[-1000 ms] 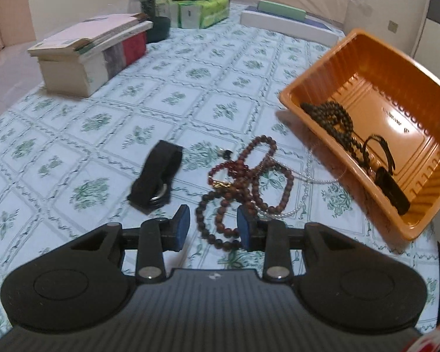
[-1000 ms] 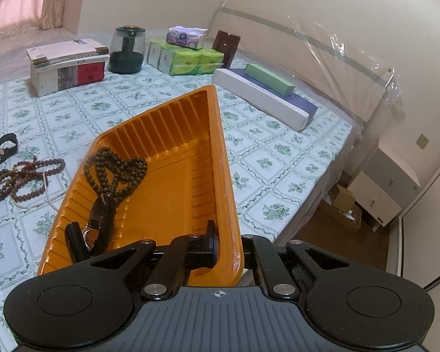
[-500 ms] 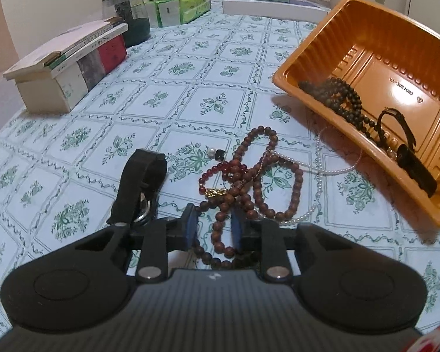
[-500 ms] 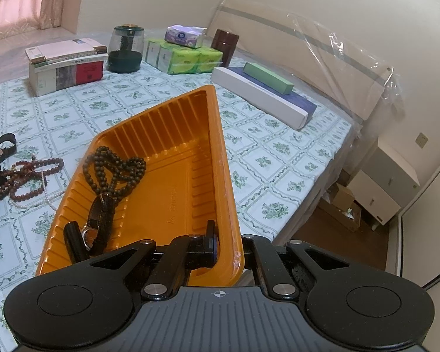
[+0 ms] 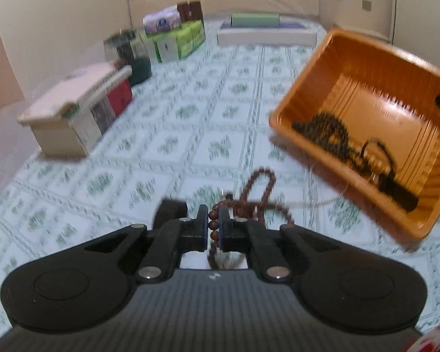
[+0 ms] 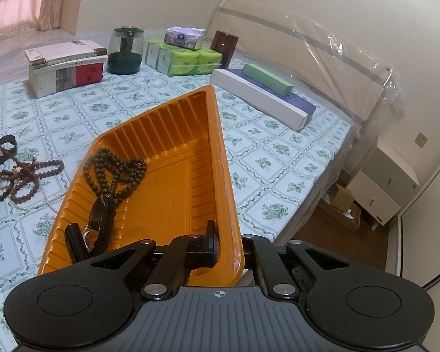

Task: Organize jewelry
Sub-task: 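Grasp the red-brown bead strand with the left tool and lift it, then carry the red-brown beads into the tray and open the left tool while the right tool holds the tray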

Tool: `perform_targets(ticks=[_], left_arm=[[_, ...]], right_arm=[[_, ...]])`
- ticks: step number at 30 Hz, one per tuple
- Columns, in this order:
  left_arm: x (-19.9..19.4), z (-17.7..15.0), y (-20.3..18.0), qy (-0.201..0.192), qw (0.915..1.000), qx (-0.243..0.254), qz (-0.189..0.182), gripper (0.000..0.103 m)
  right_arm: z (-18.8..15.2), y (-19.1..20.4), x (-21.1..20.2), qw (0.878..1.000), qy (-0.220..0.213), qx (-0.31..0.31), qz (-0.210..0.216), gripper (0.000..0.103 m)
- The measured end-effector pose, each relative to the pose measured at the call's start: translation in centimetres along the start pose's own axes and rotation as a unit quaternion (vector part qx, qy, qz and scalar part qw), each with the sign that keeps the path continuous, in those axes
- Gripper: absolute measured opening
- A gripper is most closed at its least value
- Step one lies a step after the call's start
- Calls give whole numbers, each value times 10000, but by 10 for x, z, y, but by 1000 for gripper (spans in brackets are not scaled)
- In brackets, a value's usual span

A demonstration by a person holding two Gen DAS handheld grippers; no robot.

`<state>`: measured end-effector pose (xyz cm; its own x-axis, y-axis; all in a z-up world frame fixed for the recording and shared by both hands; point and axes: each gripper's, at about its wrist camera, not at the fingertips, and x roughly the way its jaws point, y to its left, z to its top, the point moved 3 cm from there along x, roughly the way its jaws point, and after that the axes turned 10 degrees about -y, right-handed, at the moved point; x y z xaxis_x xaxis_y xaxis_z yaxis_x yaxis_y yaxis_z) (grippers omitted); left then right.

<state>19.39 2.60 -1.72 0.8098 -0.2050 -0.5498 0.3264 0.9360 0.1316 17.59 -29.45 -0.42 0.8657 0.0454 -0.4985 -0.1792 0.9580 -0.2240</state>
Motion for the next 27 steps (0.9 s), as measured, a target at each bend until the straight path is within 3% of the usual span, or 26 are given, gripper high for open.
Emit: perform_targets(ticks=[16, 27], left_arm=[[-53, 97, 21, -950, 9947, 381, 63, 6], [-75, 138, 17, -1356, 9890, 594, -34, 6]], right_arm=[[3, 2, -3, 10000, -30, -41, -3, 5], [3, 1, -3, 10000, -34, -37, -3, 5]])
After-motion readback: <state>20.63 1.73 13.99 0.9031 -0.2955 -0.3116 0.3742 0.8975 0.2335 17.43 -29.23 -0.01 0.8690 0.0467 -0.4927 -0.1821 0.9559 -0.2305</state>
